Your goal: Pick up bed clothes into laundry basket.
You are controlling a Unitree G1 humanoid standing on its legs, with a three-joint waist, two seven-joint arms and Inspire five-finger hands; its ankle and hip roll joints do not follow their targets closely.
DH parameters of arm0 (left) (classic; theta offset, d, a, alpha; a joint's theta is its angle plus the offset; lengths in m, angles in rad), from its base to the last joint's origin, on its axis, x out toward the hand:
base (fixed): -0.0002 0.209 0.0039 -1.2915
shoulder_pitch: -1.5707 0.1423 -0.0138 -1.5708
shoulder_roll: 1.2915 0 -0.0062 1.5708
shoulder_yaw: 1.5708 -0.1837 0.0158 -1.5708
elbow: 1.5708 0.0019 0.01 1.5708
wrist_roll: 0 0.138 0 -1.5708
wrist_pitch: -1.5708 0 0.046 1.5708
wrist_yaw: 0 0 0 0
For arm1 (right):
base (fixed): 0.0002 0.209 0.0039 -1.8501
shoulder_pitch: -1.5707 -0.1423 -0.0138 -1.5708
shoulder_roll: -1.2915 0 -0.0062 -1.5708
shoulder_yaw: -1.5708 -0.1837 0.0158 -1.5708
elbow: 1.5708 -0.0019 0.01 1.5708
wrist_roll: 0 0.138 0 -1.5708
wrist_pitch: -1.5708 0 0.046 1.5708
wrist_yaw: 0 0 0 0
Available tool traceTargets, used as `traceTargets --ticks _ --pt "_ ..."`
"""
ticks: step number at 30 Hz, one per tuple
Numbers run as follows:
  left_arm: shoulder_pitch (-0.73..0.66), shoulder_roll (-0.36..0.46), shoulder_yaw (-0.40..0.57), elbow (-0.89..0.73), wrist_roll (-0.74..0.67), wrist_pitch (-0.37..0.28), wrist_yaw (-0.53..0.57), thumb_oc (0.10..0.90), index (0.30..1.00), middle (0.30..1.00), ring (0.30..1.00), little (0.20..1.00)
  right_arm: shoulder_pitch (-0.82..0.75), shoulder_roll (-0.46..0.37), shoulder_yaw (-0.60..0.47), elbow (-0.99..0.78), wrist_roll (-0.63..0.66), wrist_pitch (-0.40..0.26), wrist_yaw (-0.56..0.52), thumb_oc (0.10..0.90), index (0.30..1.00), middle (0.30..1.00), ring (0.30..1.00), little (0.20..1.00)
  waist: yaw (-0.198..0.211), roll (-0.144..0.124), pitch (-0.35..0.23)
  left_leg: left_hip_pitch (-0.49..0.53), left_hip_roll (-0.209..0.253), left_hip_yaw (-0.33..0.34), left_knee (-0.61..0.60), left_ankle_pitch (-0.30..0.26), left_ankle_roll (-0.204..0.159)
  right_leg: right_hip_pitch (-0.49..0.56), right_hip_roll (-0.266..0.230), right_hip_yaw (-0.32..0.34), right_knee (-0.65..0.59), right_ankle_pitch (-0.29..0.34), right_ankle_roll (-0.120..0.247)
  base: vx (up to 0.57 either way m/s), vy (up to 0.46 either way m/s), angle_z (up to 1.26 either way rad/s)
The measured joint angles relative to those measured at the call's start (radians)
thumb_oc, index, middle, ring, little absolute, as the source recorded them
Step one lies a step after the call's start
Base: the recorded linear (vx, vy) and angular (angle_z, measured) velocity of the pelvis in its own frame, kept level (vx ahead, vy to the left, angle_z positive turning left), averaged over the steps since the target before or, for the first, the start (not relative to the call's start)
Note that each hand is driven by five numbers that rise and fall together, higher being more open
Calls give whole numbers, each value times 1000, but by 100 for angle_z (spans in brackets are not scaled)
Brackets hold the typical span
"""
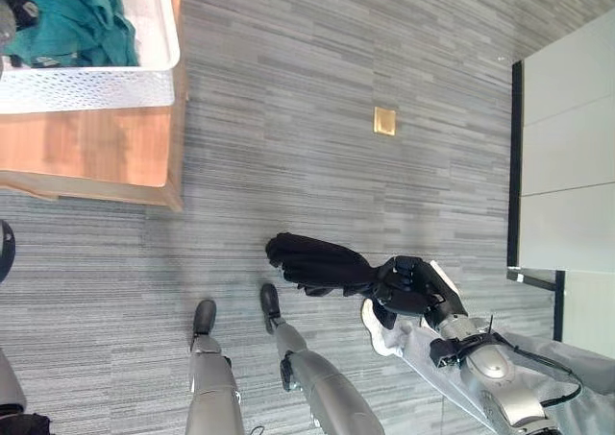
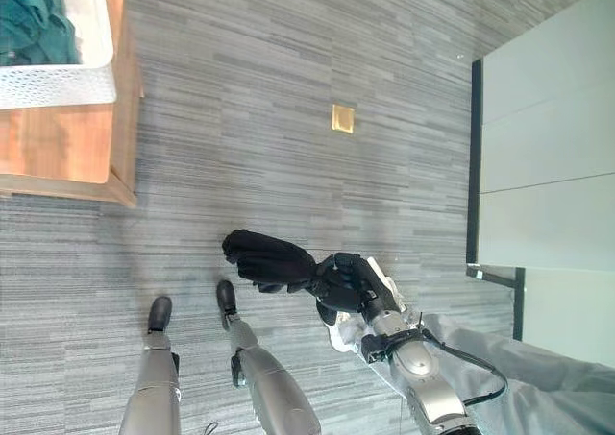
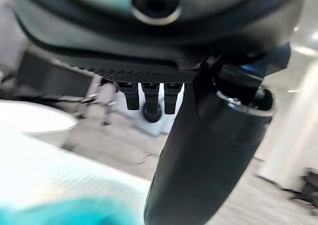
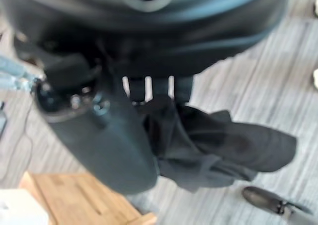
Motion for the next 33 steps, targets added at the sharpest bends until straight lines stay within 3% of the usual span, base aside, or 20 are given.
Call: traceTargets --ticks 6,8,9,13,15,16,18,19,21,24,25,26,28,29,31,33 --pt "53 95 -10 -279 15 -38 0 800 900 900 900 900 -56 3 0 47 -9 20 0 400 300 300 300 300 39 47 29 124 -25 -4 -54 28 2 108 -28 -23 0 -42 -32 84 -25 10" --pt "111 126 65 -373 11 -52 -2 800 900 900 900 900 -76 6 -4 52 -16 30 0 400 300 300 300 300 63 60 35 170 -38 -11 -65 22 2 163 -42 -29 0 -96 -55 180 17 12" --pt "187 188 137 -483 1 -70 -3 800 900 900 900 900 -88 20 -16 51 -26 38 -2 400 300 300 300 300 75 71 38 202 -38 -10 -58 18 4 192 -43 -29 -1 -105 -59 90 77 10" --pt "418 258 361 -725 -70 -126 -9 800 900 900 900 900 -154 23 -84 50 -47 58 -15 400 300 300 300 300 138 170 46 253 -52 -56 15 -29 27 275 -36 -84 37 -149 -56 47 158 31" --pt "603 241 551 -806 -118 -164 -5 800 900 900 900 900 -208 21 -108 48 -48 58 -36 400 300 300 300 300 165 232 59 304 -48 -91 28 -52 56 268 -32 -99 182 -204 -29 46 126 34" --pt "639 231 569 -819 -142 -170 -9 800 900 900 900 900 -223 24 -113 42 -47 58 -51 400 300 300 300 300 174 258 61 339 -41 -106 21 -39 55 256 -27 -102 267 -212 -18 -28 57 49" --pt "826 176 749 -881 -230 -184 -15 800 900 900 900 900 -224 15 -124 -37 -52 58 -54 400 300 300 300 300 174 302 60 369 -40 -144 16 -42 79 179 -19 -46 505 -242 0 125 -74 68" --pt "903 163 806 -921 -267 -188 -28 800 900 900 900 900 -223 15 -127 -71 -55 56 -58 400 300 300 300 300 174 302 56 380 -48 -170 7 -37 90 147 -24 -24 600 -267 5 306 -157 91" --pt "1132 97 995 -1040 -321 -194 -41 800 900 900 900 900 -223 -9 -162 -143 -85 59 -60 400 300 300 300 300 203 306 35 380 -60 -222 -15 -41 86 133 -80 -27 630 -328 8 330 -177 87" --pt "1315 22 1133 -1079 -378 -201 -73 800 900 900 900 900 -287 -45 -209 -144 -87 47 -83 400 300 300 300 300 224 288 16 370 -57 -334 -36 -26 80 251 -98 -27 376 -359 33 376 -267 119" --pt "1354 5 1162 -1065 -406 -199 -69 800 900 900 900 900 -318 -77 -212 -133 -90 46 -83 400 300 300 300 300 240 251 -1 356 -65 -360 -59 -23 66 306 -100 -30 290 -344 19 294 -292 130" --pt "1363 -84 1191 -1038 -421 -200 -94 800 900 900 900 900 -328 -161 -221 -123 -97 46 -83 400 300 300 300 300 240 254 -5 360 -50 -380 -69 -14 35 345 -98 -66 249 -373 0 172 -245 125" --pt "1475 -179 1258 -1037 -461 -196 -85 800 900 900 900 900 -344 -281 -262 -126 -119 57 -77 400 300 300 300 300 259 253 -16 374 3 -379 -93 -1 34 364 -76 -147 264 -384 -38 216 -307 96" --pt "1526 -227 1285 -1039 -463 -191 -91 800 900 900 900 900 -348 -300 -296 -126 -125 55 -77 400 300 300 300 300 264 250 -16 379 16 -372 -91 12 7 391 -63 -182 258 -393 -43 167 -267 80" --pt "1593 -337 1294 -1035 -499 -180 -100 800 900 900 900 900 -366 -393 -318 -124 -125 55 -77 400 300 300 300 300 256 237 -19 383 17 -328 -92 60 -52 427 -64 -223 251 -403 -51 106 -257 77" --pt "1668 -388 1291 -1034 -534 -159 -131 800 900 900 900 900 -395 -483 -335 -132 -125 42 -68 400 300 300 300 300 252 216 -21 385 14 -262 -84 72 -54 463 -65 -245 222 -405 -50 44 -225 58"
